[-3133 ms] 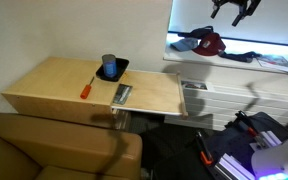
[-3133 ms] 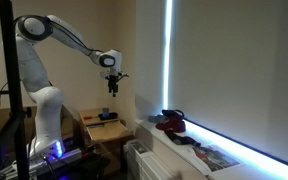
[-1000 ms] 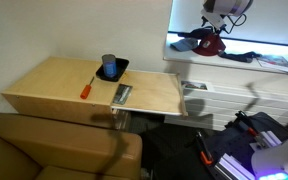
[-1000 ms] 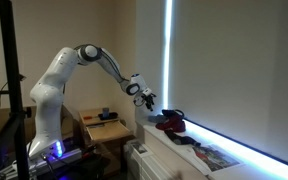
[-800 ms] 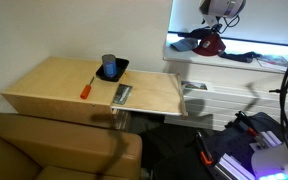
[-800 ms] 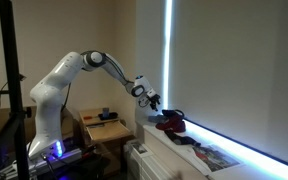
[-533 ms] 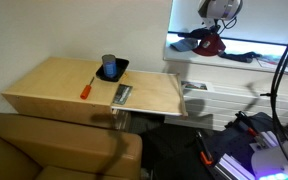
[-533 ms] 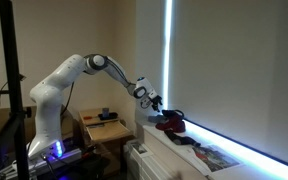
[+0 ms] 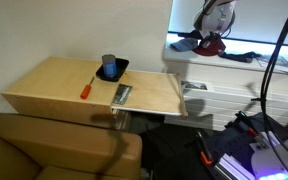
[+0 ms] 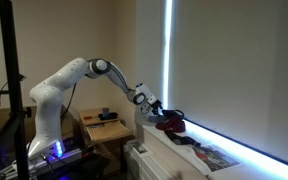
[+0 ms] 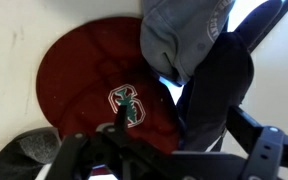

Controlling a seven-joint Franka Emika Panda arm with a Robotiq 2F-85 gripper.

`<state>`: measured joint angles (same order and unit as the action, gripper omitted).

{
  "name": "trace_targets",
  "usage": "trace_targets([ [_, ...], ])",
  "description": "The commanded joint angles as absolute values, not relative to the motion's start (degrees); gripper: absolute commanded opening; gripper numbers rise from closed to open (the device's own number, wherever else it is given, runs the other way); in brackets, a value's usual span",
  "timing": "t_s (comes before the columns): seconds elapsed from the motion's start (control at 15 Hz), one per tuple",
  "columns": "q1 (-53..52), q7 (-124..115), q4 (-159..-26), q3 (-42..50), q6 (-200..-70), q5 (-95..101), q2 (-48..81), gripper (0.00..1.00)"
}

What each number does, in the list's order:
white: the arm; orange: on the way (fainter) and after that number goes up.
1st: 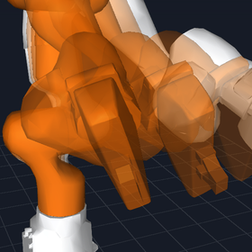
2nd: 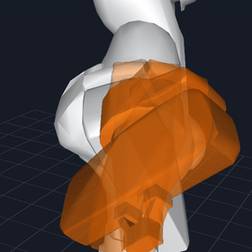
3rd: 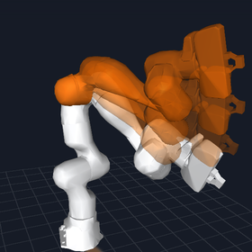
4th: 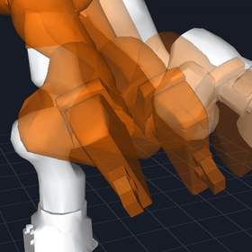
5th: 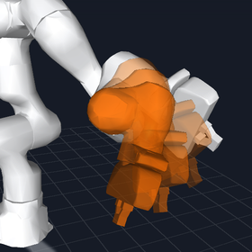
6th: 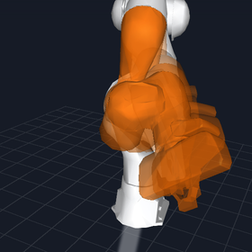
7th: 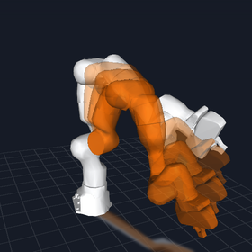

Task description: Put the black and yellow cap in the top drawer

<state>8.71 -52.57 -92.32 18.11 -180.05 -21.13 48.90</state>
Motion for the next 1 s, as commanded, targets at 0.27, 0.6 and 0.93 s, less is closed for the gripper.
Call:
trace_targets([
  [0.27,7.2,-55.5,-76.8,19.1,-195.7,-25.1,65.8,1.0],
  [0.6,2.4,-60.9,-64.7,29.9,-195.0,-33.1,76.9,1.0],
  [0.93,-0.5,-66.2,-60.1,42.2,-192.1,-42.0,83.5,0.72],
])
